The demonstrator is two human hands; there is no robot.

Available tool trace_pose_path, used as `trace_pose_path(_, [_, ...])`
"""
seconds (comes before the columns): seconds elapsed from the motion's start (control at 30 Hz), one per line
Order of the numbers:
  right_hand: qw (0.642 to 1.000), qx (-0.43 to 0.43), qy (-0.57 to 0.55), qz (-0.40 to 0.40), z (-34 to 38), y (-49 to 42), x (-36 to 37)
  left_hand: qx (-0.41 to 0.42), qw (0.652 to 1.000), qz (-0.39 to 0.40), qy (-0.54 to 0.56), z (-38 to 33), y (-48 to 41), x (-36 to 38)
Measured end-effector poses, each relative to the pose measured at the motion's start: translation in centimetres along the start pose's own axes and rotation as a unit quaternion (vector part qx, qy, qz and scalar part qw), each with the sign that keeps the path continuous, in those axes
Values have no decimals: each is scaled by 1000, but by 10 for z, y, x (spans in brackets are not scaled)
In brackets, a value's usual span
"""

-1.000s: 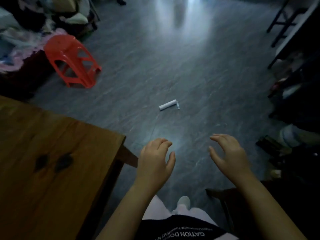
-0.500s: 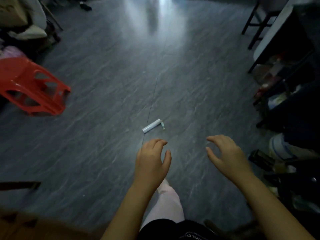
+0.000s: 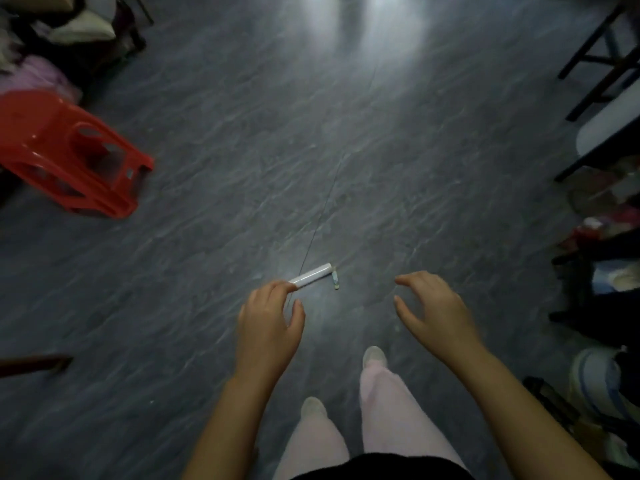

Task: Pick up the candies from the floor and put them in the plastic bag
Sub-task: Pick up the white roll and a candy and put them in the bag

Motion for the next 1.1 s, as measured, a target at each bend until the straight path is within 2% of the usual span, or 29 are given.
trace_pose_path(0.13, [997,-53,4,51,-32,-70,41,-63,997,-33,-2,18,-37,38])
trace_pose_path(0.27, [995,-60,-4,85,-65,-121,107,-89,996,-22,-5,55,-68,95])
trace_pose_path(0.5, [992,-48,20,111,-141,-170,295,-107,994,-34,0,178,-127,241])
trace_pose_path(0.67, [992,-14,33,123,-213,-180,437,-104,995,12,-8,274,-143,357])
trace_pose_path(0.83, [988,3,49,149,-293,-172,579,-100,995,-4,-16,368,-140,461])
trace_pose_path(0.97, [980,24,78,182,-356,-165,657,-88,996,2,-23,412,-129,519])
trace_pose_path(1.1, [979,17,91,184,-396,-161,702,-79,996,17,-37,436,-112,557])
Point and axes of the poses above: each hand's wrist, its own y-axis away from the middle knuckle, its own x-axis out of the palm, z = x × y, the point moved 6 cm from there along -y, towards the middle knuckle, and after that the axes turned 7 degrees about -z, right-handed, at the moved point
